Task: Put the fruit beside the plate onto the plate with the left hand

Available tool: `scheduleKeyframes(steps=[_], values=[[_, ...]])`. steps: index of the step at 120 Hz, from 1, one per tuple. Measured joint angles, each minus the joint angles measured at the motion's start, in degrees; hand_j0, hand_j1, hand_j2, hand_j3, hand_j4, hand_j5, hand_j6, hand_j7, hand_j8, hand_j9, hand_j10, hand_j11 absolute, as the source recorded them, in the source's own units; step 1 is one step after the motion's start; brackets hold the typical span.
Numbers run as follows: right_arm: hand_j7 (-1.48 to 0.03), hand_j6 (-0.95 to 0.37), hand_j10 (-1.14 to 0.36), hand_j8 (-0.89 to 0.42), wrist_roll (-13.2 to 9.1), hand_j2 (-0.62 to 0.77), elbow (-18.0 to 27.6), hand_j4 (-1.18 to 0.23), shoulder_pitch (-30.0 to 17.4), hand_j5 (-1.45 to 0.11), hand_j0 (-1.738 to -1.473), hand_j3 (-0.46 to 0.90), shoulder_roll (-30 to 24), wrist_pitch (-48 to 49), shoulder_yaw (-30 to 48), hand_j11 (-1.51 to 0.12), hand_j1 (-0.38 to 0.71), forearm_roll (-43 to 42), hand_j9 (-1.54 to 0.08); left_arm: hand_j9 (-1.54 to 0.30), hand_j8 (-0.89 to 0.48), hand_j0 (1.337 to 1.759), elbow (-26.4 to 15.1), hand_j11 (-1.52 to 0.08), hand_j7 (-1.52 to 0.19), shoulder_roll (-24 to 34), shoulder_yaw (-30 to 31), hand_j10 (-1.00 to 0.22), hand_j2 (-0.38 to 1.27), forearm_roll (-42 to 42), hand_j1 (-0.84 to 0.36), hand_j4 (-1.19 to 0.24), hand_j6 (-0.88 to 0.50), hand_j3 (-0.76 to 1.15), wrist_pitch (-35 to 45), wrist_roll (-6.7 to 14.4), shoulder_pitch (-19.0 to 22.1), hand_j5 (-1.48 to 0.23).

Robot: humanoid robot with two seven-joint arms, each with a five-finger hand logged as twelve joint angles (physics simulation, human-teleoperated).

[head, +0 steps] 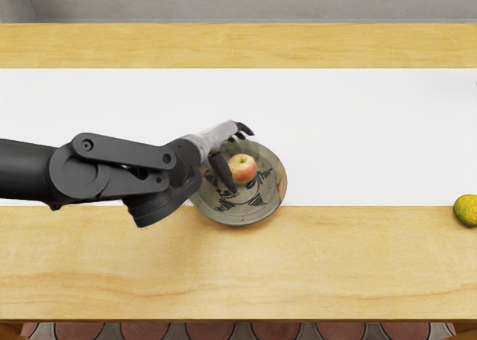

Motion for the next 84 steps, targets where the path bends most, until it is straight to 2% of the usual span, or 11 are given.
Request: scheduleKeyframes(steps=[23,38,46,67,84], values=[[-0.03,-0.02,-0.02,-0.02,0.0,0.0,-0.01,-0.02,0.0,-0.03,-1.658,0.0,0.0,0.01,-0.01,-0.03,-0.32,0.0,-0.03,-0.14,-0.1,1.658,-0.43,-0.14,-0.14,5.08,-2.65,-0.11,0.03,0.0,0.22,-0.11,-0.1,0.0,-2.42,0.06,-0.37,-0.14],[-0.03,-0.02,-0.02,-0.02,0.0,0.0,0.0,-0.02,0.0,-0.03,-1.658,0.0,0.0,-0.01,-0.02,-0.03,-0.32,0.0,-0.03,-0.08,-0.06,1.658,-0.53,-0.08,-0.08,11.17,-6.35,-0.06,0.02,0.07,0.28,-0.06,-0.06,0.0,-12.72,0.06,-0.1,-0.08],[-0.03,-0.02,-0.02,-0.02,0.0,0.0,-0.01,-0.02,0.0,-0.03,-1.658,0.0,0.0,-0.02,-0.01,-0.03,-0.32,0.0,-0.03,-0.06,-0.04,1.658,-0.58,-0.06,-0.06,15.8,-7.7,-0.04,0.01,0.07,0.3,-0.04,-0.04,0.0,-16.39,0.05,-0.09,-0.06],[-0.03,-0.02,-0.02,-0.02,0.0,0.0,0.0,-0.02,-0.01,-0.03,-1.658,0.0,0.0,-0.02,-0.02,-0.03,-0.32,0.0,-0.03,-0.02,-0.02,1.658,-1.2,-0.02,-0.02,27.52,-12.64,-0.02,0.01,0.12,0.33,-0.02,-0.02,0.0,-32.38,0.05,0.13,-0.02],[-0.03,-0.02,-0.02,-0.02,0.0,0.0,0.0,-0.02,-0.02,-0.03,-1.658,0.0,0.0,-0.02,-0.01,-0.03,-0.32,0.0,-0.03,-0.01,-0.01,1.658,-2.16,-0.01,-0.01,36.17,-15.68,-0.01,0.0,0.13,0.34,-0.01,-0.01,0.0,-39.97,0.05,0.34,-0.01]])
